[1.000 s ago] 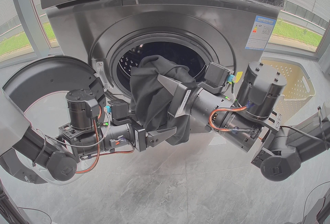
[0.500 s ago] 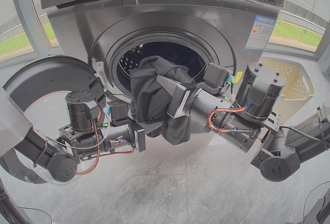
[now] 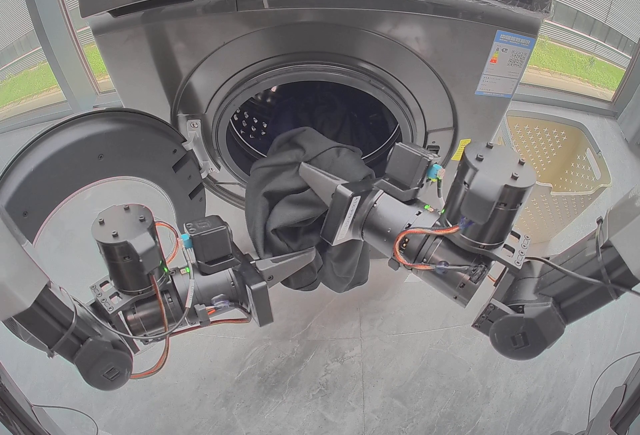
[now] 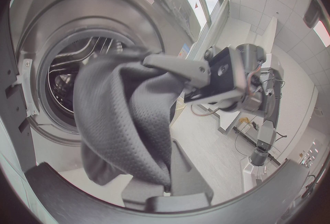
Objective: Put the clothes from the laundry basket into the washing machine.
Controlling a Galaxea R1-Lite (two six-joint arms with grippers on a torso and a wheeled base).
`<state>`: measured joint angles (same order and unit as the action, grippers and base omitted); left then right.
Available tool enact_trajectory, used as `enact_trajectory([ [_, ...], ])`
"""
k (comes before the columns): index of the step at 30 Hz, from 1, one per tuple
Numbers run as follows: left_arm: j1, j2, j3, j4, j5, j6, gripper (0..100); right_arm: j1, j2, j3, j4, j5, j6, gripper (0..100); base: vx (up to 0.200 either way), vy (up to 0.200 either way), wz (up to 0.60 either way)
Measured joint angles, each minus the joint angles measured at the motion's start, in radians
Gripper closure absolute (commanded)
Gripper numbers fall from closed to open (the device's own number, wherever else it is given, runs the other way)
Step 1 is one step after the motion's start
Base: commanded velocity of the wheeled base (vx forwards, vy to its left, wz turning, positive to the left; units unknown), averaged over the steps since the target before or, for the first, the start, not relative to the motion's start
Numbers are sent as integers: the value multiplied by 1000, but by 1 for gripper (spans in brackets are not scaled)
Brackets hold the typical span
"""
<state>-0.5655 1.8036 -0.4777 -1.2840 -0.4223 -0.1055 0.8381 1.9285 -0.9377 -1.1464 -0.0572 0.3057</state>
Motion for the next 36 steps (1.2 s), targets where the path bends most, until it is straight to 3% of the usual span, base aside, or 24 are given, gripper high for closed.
enact_trajectory([
  [5, -12, -27, 49, -81, 0, -3, 100, 3, 21, 10, -7, -1, -11, 0, 0, 0, 0],
  [10, -11, -36, 71, -143, 16, -24, 100, -2, 24, 27, -8, -1, -10, 0, 0, 0, 0],
  [14, -8, -35, 73, -146, 34, -29, 100, -7, 21, 41, -8, -5, -8, 0, 0, 0, 0],
  [20, -4, -24, 64, -148, 58, -29, 100, -28, 17, 47, -31, -59, -9, 0, 0, 0, 0],
  [30, 2, -10, 53, -150, 83, -29, 100, -66, 14, 74, -49, -63, -10, 0, 0, 0, 0],
  [36, 20, 4, 43, -150, 97, -27, 100, -59, -2, 166, -49, -47, -8, 0, 0, 0, 0],
])
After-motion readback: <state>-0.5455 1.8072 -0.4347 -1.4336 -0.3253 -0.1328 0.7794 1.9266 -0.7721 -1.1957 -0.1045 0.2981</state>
